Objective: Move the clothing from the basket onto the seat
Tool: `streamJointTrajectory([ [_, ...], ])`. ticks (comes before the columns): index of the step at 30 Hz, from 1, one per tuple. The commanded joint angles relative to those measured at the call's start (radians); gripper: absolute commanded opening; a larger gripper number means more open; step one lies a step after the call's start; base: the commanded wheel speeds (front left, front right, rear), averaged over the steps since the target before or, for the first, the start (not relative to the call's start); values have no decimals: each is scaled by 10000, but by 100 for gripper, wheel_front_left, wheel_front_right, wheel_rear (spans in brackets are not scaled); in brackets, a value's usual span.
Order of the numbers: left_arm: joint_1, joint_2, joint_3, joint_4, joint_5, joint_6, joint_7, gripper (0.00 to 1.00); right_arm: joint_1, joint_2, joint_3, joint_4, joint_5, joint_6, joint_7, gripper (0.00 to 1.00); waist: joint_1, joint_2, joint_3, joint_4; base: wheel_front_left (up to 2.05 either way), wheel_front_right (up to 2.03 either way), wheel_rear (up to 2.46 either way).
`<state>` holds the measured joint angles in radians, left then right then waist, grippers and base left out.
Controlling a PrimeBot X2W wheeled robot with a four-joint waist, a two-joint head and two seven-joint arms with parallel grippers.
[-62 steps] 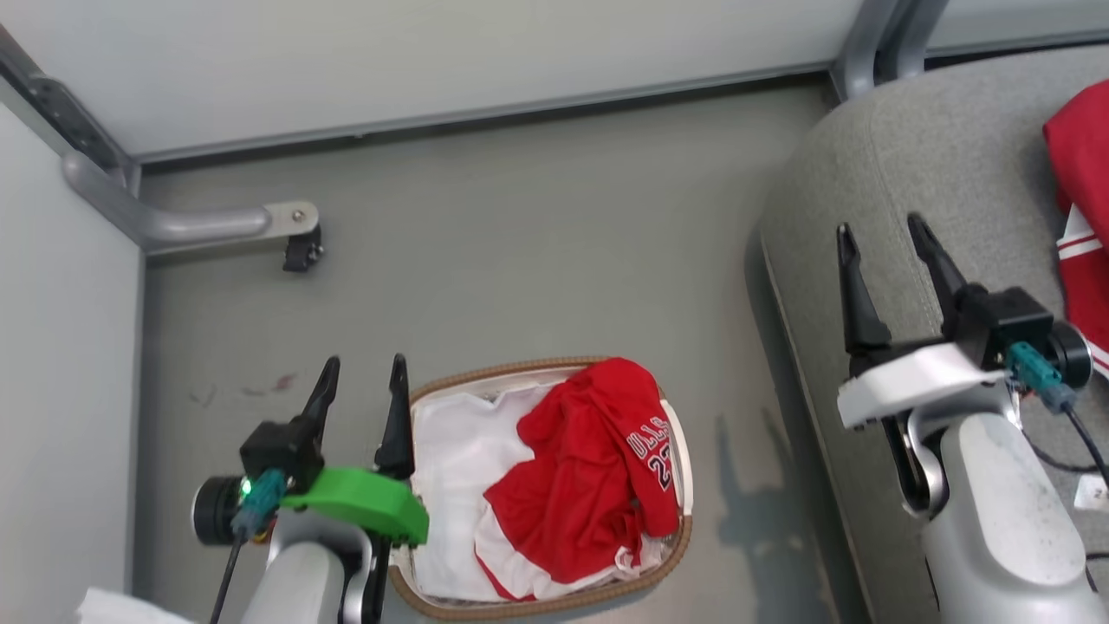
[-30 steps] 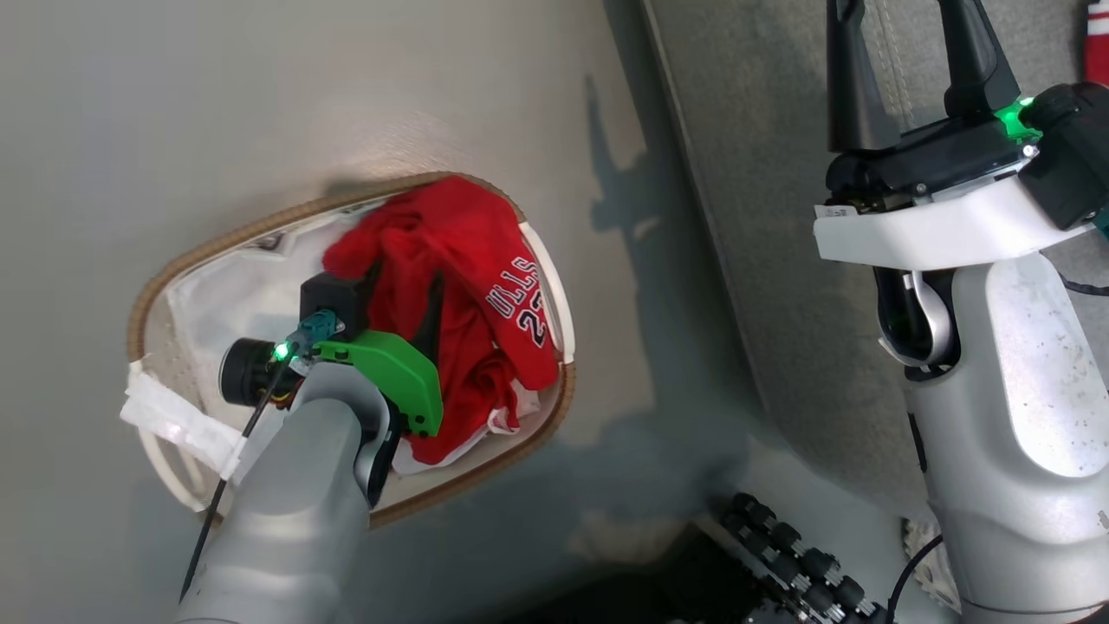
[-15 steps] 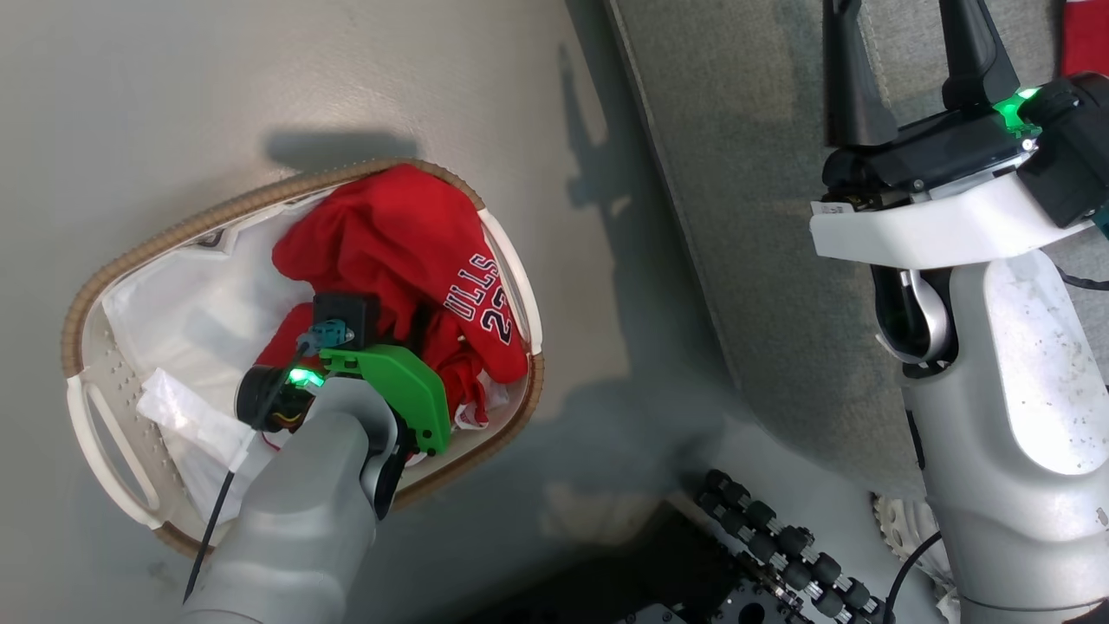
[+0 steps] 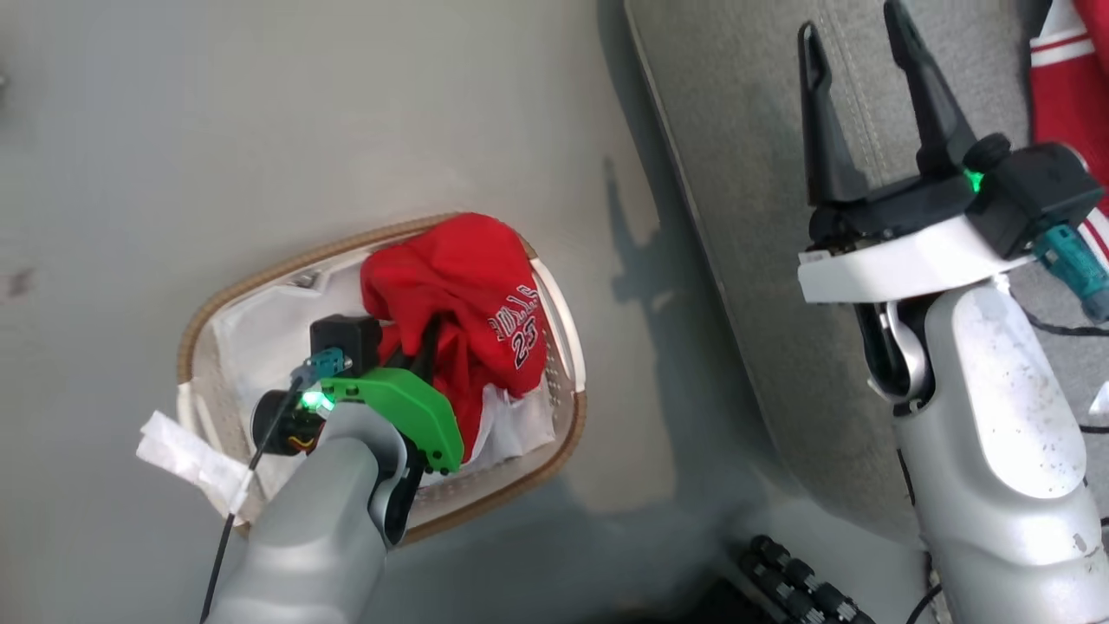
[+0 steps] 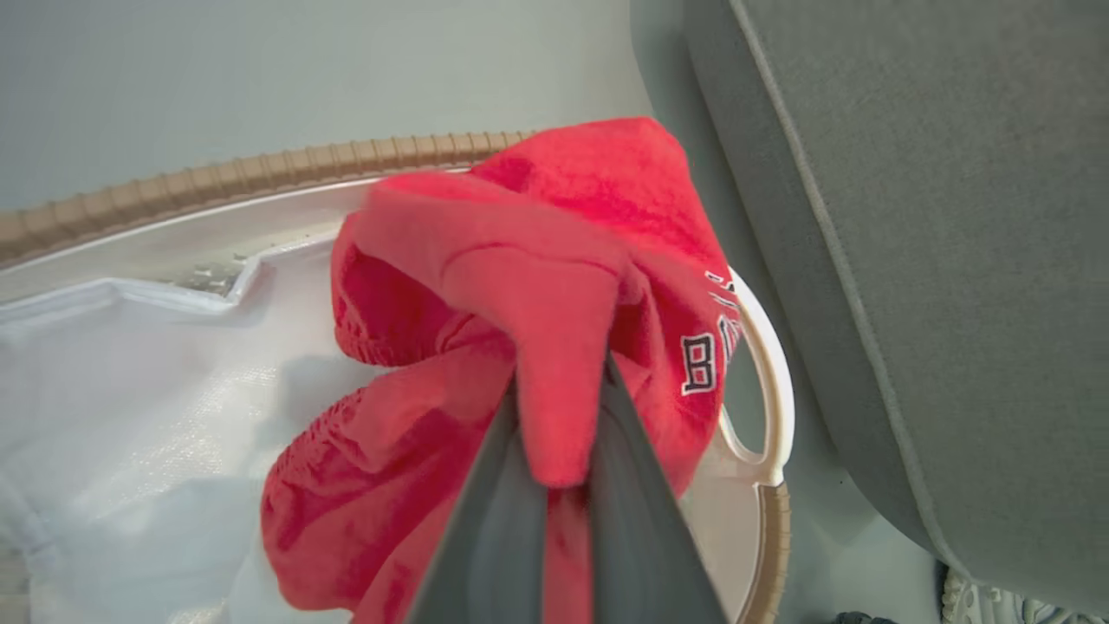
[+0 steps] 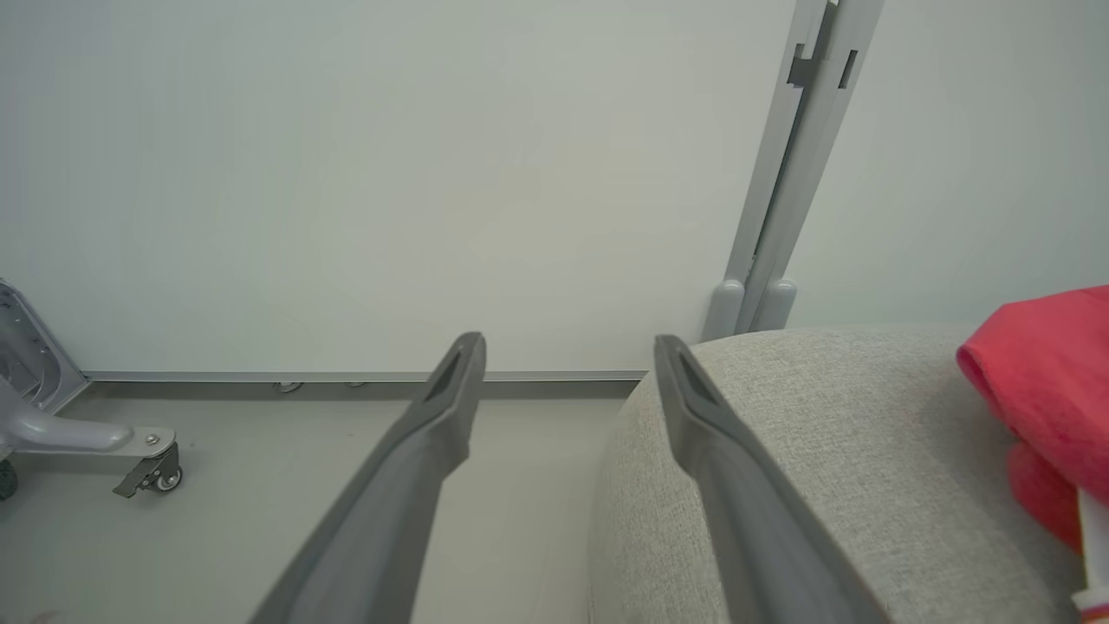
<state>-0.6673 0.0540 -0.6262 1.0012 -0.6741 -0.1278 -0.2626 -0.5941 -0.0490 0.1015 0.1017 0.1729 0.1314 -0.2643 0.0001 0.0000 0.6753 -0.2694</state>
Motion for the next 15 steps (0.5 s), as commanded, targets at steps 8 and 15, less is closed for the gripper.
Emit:
streamJointTrajectory([
  [8,1586,6,1224,-1907,1149,-43,-18,0,1003,-46,-156,597,-252,-14,-2,100,-1,0,-2527,1601,0,0,0],
  [15,2617,-27,1892,-3783,1781,-43,-18,0,1856,-45,-364,921,-337,-14,-2,100,-1,0,-3762,2089,0,0,0],
])
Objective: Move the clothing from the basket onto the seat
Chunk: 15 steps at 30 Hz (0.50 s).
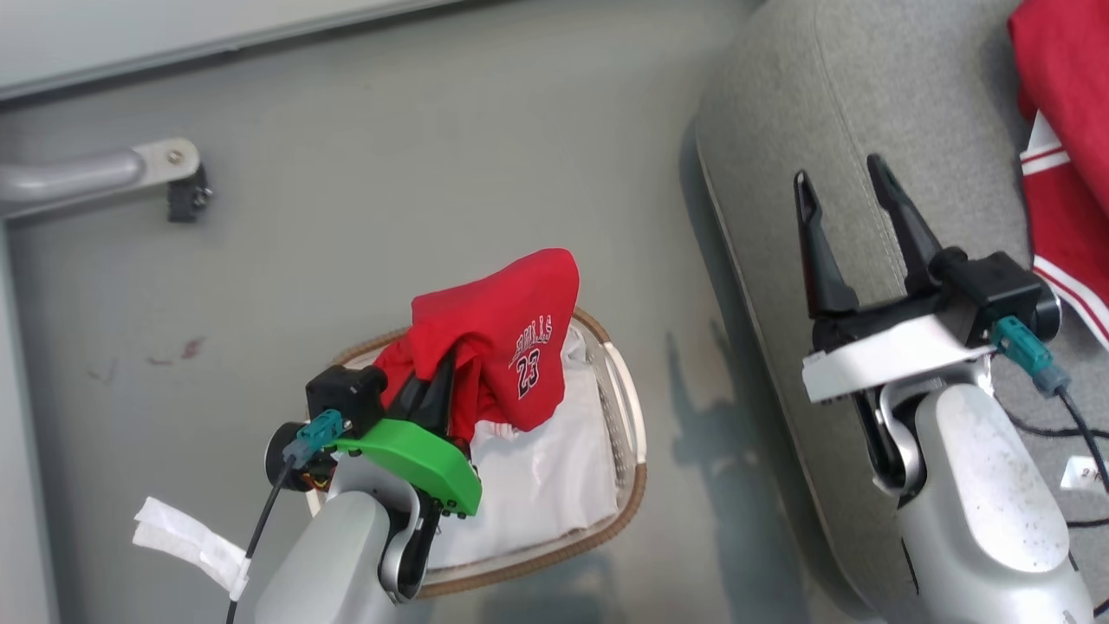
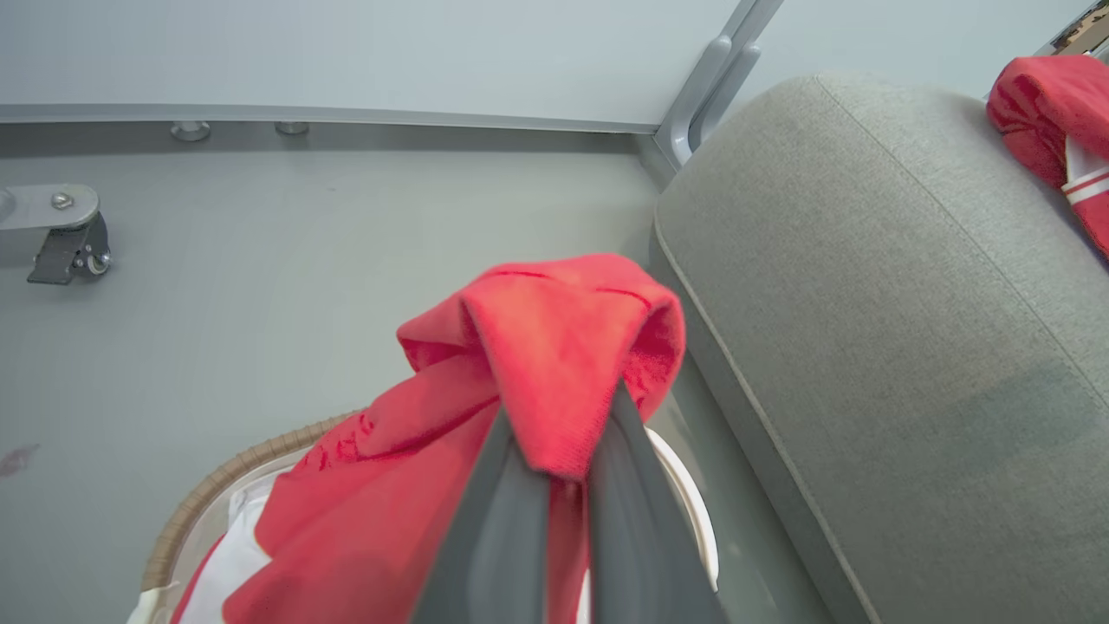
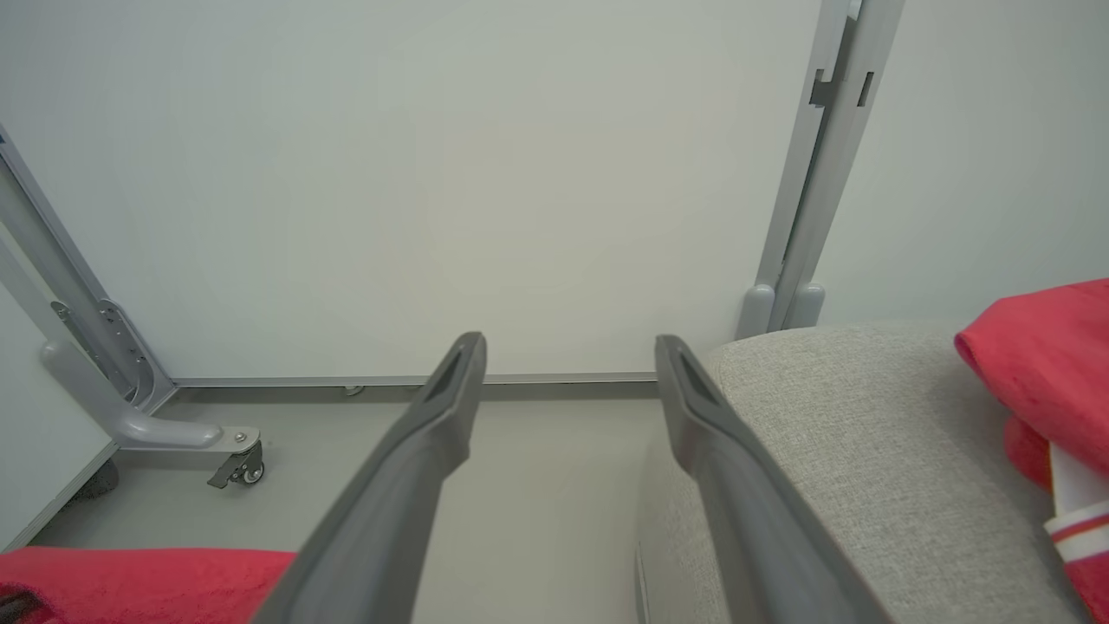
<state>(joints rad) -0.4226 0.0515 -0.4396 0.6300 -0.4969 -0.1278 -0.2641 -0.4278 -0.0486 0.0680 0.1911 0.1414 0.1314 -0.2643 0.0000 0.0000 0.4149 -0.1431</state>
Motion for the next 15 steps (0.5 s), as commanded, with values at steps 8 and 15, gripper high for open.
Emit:
streamJointTrajectory([
  [8,696,2,640,-1763,252,-43,-3,0,1016,-49,13,237,57,-14,-2,100,0,0,-2031,1057,0,0,0],
  [15,935,5,1074,-2596,424,-44,-3,0,1748,-49,169,459,297,-14,-2,100,0,0,-2709,1157,0,0,0],
])
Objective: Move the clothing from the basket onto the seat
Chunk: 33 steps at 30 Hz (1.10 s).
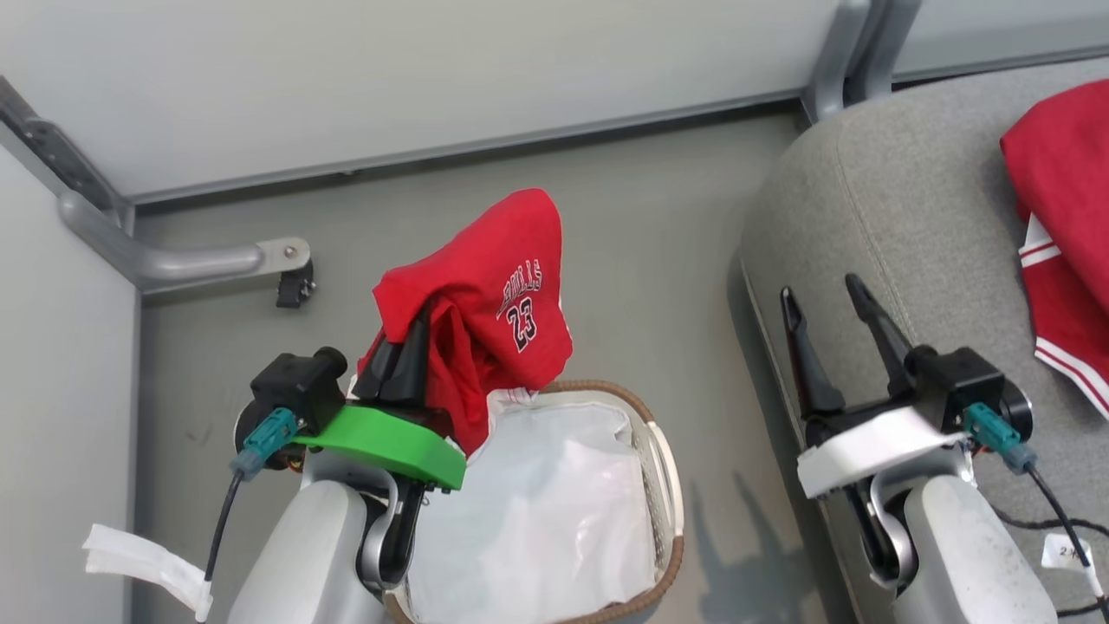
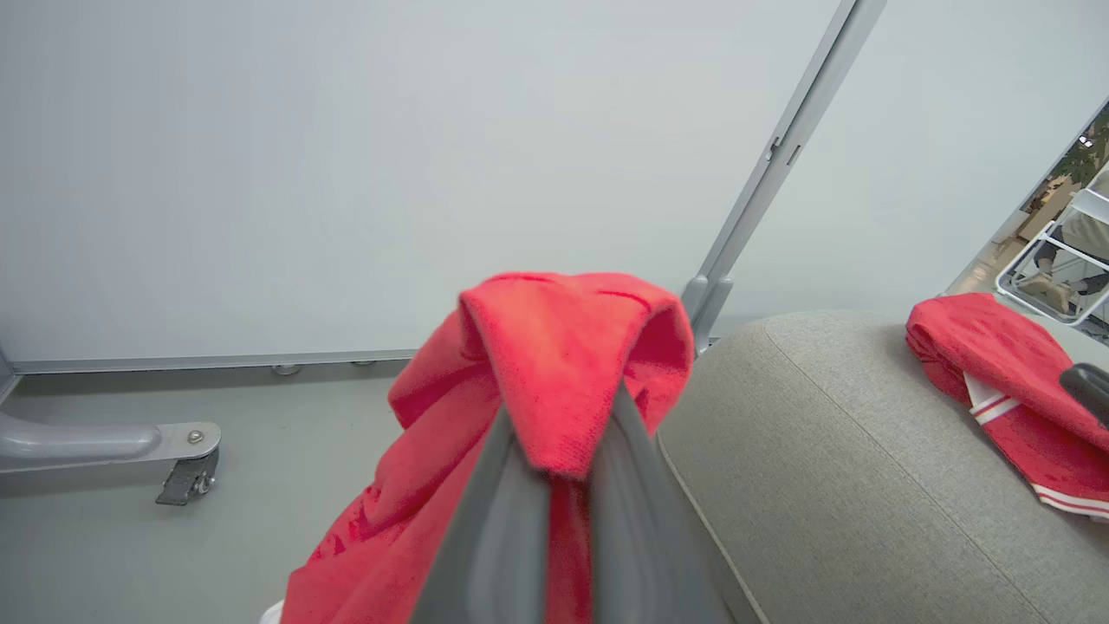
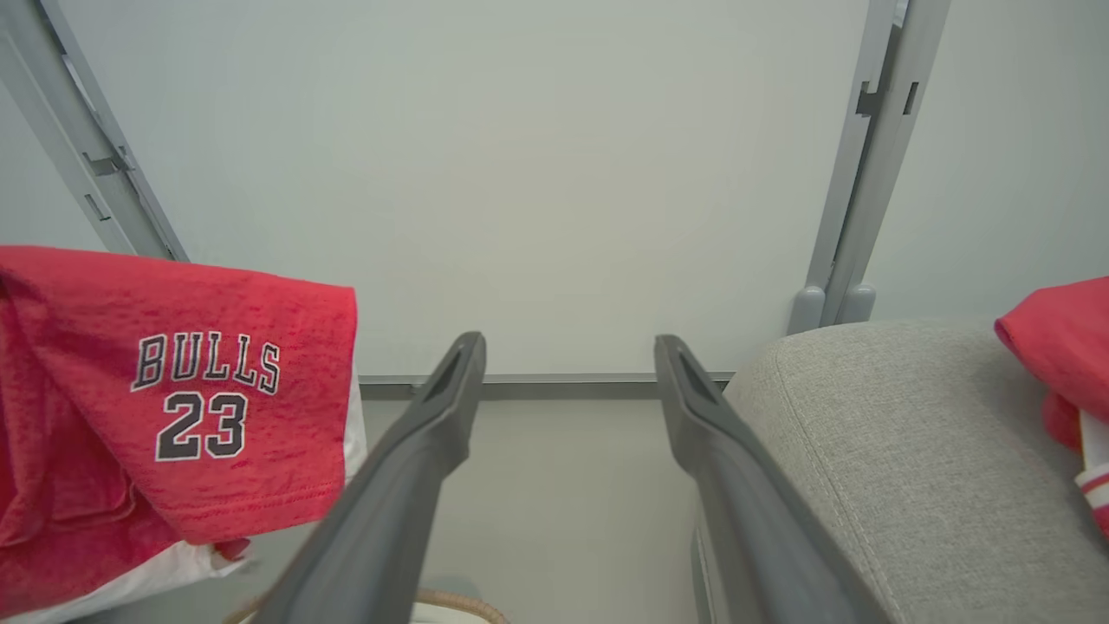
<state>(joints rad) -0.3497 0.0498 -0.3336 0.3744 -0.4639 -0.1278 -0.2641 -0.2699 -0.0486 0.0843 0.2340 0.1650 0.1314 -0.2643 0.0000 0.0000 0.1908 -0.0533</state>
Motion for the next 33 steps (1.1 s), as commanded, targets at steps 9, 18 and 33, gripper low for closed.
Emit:
streamJointTrajectory([
  [9,380,22,-130,-635,57,-44,-4,0,756,-42,525,228,-83,-14,-2,100,0,0,-859,508,0,0,0],
  [18,86,21,-891,-673,-276,-38,-4,0,101,-67,3647,178,496,-14,-4,100,0,0,-774,1144,0,0,0],
  [33,-530,24,-2633,-986,-854,50,-4,0,-1915,-48,5009,1761,274,-14,-2,100,0,0,-431,2498,0,0,0],
])
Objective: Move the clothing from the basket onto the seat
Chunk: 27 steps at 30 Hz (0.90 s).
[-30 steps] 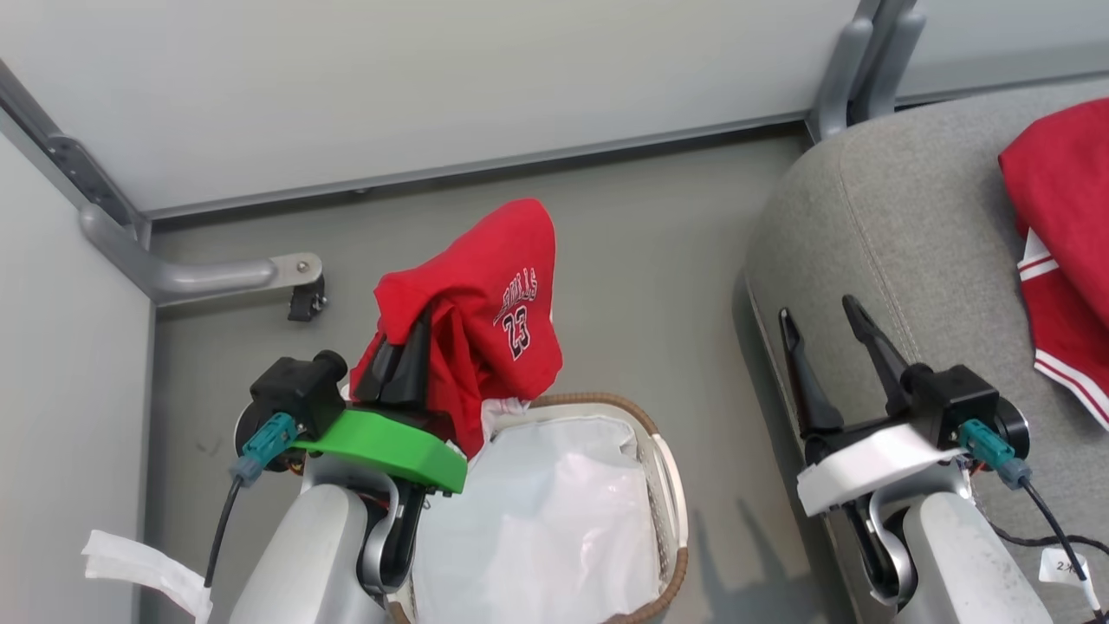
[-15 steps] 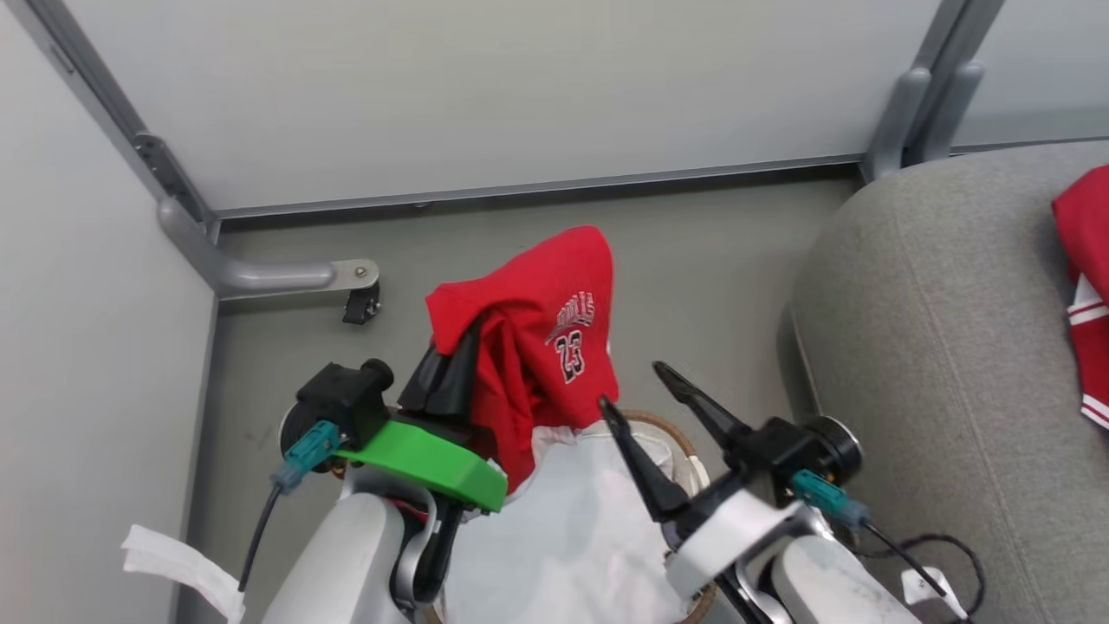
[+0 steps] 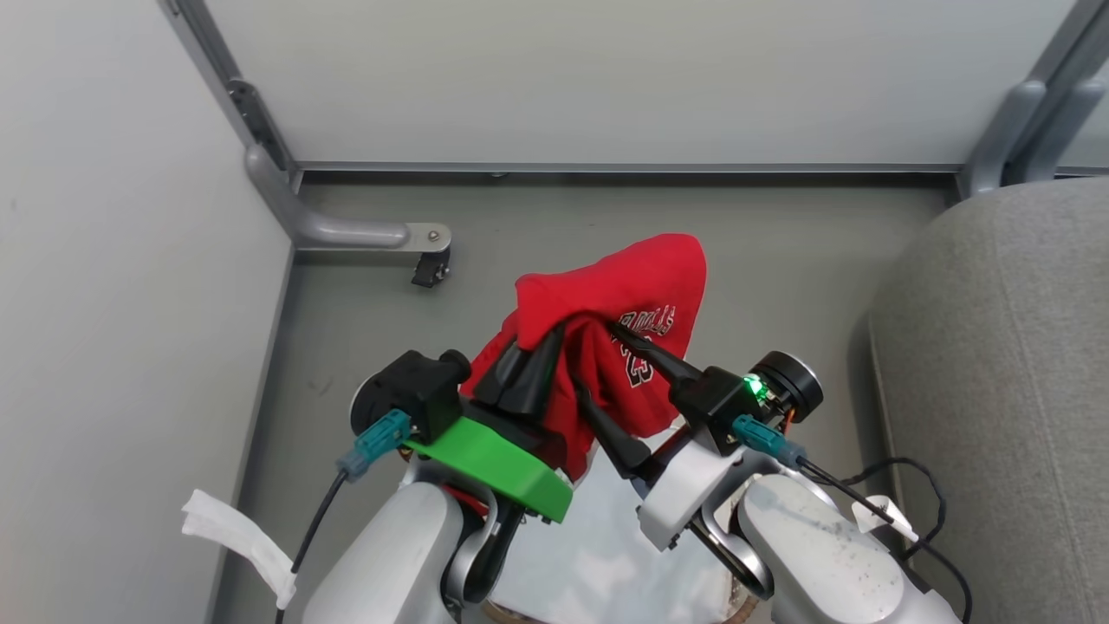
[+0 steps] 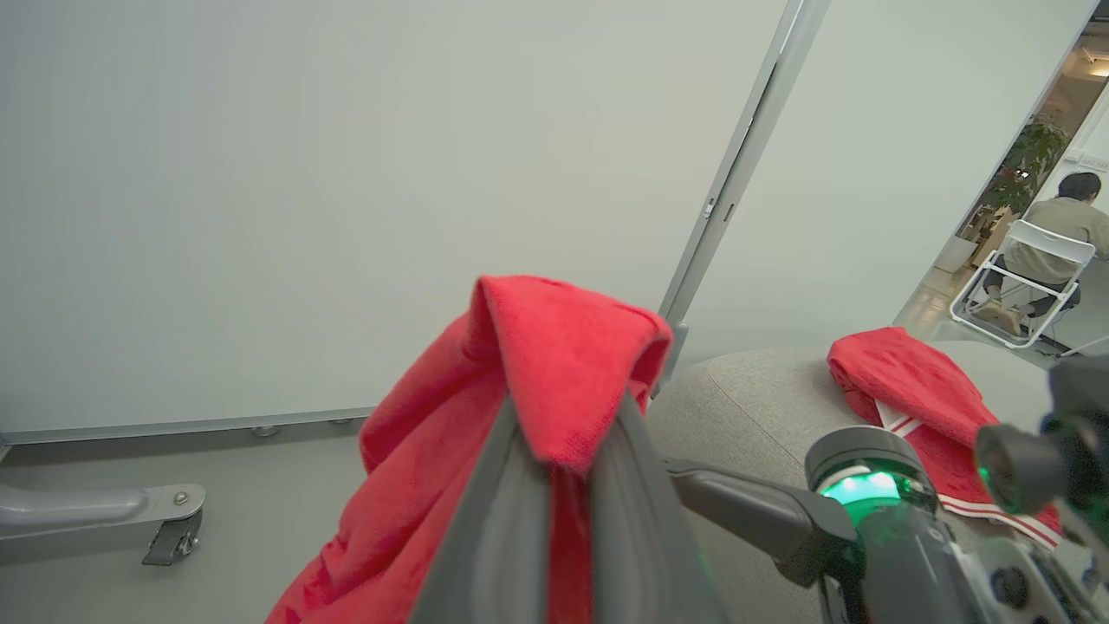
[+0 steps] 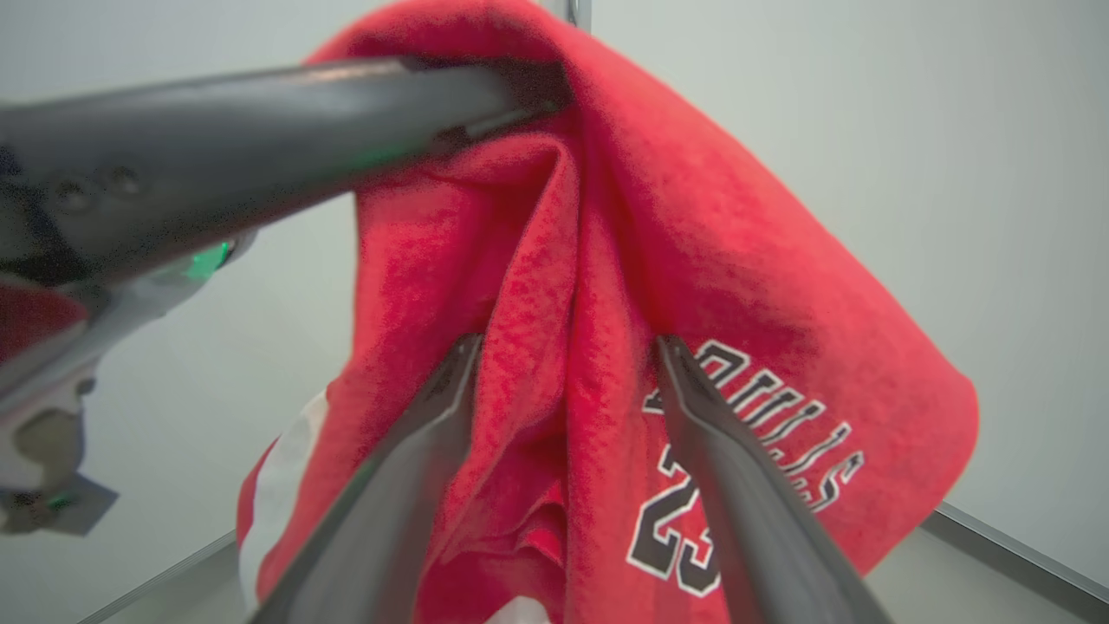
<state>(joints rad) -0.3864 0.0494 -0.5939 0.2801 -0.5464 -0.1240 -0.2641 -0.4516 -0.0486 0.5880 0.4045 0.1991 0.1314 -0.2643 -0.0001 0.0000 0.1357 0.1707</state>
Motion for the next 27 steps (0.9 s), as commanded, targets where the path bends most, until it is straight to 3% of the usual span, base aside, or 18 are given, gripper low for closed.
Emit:
streamJointTrajectory([
  [1,-189,25,-103,-62,-45,22,-4,0,-149,-47,-56,172,-129,-14,-4,100,1,0,138,318,0,0,0],
  [19,-664,21,-1372,-485,-440,81,-4,0,-379,-52,-292,2272,-125,-14,-2,100,1,0,490,1382,0,0,0],
  [20,-672,21,-1404,-501,-457,83,-4,0,-393,-53,-297,2356,-92,-14,-2,77,1,0,511,1418,0,0,0],
  [21,-681,23,-1448,-518,-474,84,-4,0,-424,-52,-287,2437,-53,-14,-2,44,1,0,544,1463,0,0,0],
  [22,-707,23,-1473,-530,-487,85,-4,0,-456,-49,-265,2507,-40,-14,-2,0,1,0,569,1492,0,0,0],
  [27,-749,23,-1541,-571,-511,139,-4,0,-549,-52,-353,2676,233,-14,-2,0,1,0,686,1591,0,0,0],
])
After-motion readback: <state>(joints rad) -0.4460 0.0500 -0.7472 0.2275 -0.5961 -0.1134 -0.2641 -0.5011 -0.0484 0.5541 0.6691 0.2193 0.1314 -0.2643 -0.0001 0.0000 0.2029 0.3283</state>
